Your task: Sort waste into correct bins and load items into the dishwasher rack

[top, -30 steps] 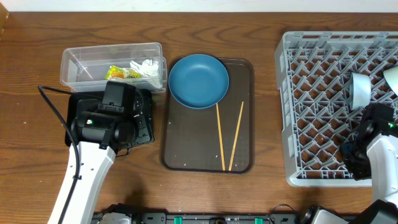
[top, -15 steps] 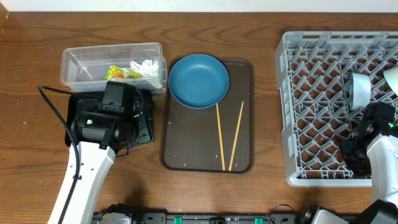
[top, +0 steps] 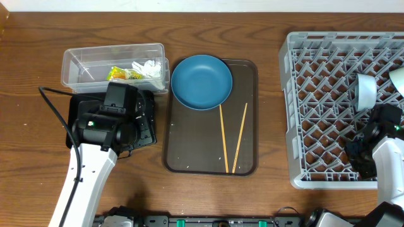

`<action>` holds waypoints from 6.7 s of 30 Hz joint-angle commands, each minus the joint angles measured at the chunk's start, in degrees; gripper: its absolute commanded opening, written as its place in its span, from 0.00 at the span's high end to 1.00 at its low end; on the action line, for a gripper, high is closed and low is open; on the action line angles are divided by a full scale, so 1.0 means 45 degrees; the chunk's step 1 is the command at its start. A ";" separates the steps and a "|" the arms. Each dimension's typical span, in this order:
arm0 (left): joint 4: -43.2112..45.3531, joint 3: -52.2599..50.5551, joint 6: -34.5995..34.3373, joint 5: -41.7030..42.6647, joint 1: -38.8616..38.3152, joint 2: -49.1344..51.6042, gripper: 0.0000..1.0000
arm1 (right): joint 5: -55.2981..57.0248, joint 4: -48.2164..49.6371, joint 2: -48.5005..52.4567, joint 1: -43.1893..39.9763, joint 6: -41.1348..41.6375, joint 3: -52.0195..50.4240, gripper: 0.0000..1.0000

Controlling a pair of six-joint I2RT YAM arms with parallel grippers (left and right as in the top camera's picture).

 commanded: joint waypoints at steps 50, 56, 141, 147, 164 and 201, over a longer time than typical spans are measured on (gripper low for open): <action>-0.0024 0.0068 0.0063 -0.0243 0.0078 0.0073 0.33 | -0.2025 -0.0287 -0.0379 0.0005 -0.2623 0.0719 0.99; -0.0024 0.0068 0.0063 -0.0243 0.0078 0.0073 0.33 | -0.4133 -0.0321 -0.1054 0.0423 -0.4813 0.1549 0.99; 0.0121 0.0068 0.0063 -0.0248 0.0078 0.0073 0.33 | -0.4877 0.3172 0.8854 1.1264 -0.4498 0.9500 0.71; 0.0117 0.0068 0.0063 -0.0243 0.0078 0.0073 0.33 | -0.4911 0.3997 0.9092 1.1774 -0.4493 0.9500 0.66; 0.0121 -0.0175 0.0063 -0.0248 0.0078 0.0073 0.33 | -0.3089 0.4027 0.9957 1.1987 -0.1957 0.9442 0.82; 0.0267 -0.0180 0.0068 -0.0248 0.0078 0.0073 0.33 | 1.0647 0.4197 0.4187 0.8374 -1.0584 1.0618 0.99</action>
